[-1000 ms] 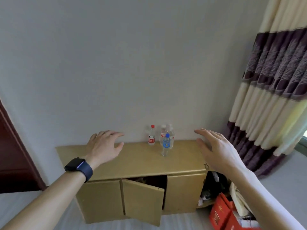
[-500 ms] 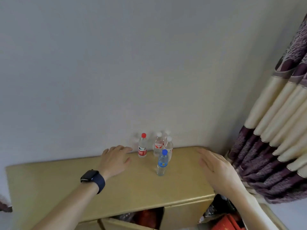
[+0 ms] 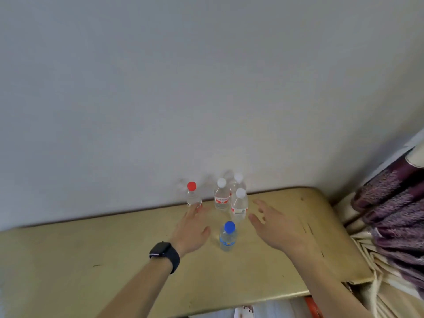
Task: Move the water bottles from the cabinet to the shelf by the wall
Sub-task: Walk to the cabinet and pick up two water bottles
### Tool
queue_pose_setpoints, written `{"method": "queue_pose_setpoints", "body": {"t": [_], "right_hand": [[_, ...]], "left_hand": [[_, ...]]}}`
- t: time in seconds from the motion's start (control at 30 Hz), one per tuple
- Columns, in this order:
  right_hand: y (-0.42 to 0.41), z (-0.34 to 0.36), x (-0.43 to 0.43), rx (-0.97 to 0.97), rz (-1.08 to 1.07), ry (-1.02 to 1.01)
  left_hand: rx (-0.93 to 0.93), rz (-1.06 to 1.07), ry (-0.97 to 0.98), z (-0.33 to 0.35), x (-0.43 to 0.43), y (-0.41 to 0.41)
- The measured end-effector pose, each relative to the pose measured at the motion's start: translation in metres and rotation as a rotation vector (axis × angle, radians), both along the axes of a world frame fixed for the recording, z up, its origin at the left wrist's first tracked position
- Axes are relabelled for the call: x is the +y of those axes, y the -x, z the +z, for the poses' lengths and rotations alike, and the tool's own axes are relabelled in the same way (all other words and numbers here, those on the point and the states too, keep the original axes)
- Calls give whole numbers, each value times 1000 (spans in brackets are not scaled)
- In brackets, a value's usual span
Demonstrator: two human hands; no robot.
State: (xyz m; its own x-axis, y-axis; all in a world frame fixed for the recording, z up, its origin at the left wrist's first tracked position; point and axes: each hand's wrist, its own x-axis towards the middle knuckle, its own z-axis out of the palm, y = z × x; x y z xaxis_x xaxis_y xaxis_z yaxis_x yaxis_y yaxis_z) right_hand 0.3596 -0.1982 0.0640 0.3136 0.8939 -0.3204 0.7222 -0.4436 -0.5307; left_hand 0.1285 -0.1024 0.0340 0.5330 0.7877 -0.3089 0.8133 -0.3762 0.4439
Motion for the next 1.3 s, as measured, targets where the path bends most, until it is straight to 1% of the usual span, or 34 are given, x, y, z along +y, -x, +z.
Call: {"method": "queue_pose_setpoints", "body": {"t": [0.1,0.17,0.23,0.33,0.4,0.47,0.57,0.73,0.9,1.0,1.13,1.23,1.3], "right_hand": [[-11,-24,51,31,54,45],[-13,-39,77,24,107,69],[-10,-53,93,-10,137,110],[-5,-70,100,-10,85,139],[-4,-79,96,-8,49,105],[-5,-83,91,-11,24,90],[-8,-83,82,-4,-26,101],[-12,-83,55,-34,-67,185],[-5,-76,20,-58,-114,214],[2,-69,5,-72,-93,247],[8,-65,-21,-72,-93,235],[9,-68,-37,-106,-101,234],[8,-69,-39,-148,-102,267]], "left_hand": [[-40,49,25,-10,29,-35],[4,72,14,-14,45,-52],[85,67,-38,-16,60,-69],[239,12,-123,-20,83,-91],[300,-24,-108,-25,94,-103],[305,-30,-86,-28,101,-112],[261,-1,-115,-35,104,-112],[218,-5,-151,-43,89,-82],[48,69,-24,-35,69,-27],[120,-61,-44,-27,59,-2],[260,-184,22,-27,43,28],[376,-204,-97,-35,26,46],[401,-143,-155,-40,13,53]]}}
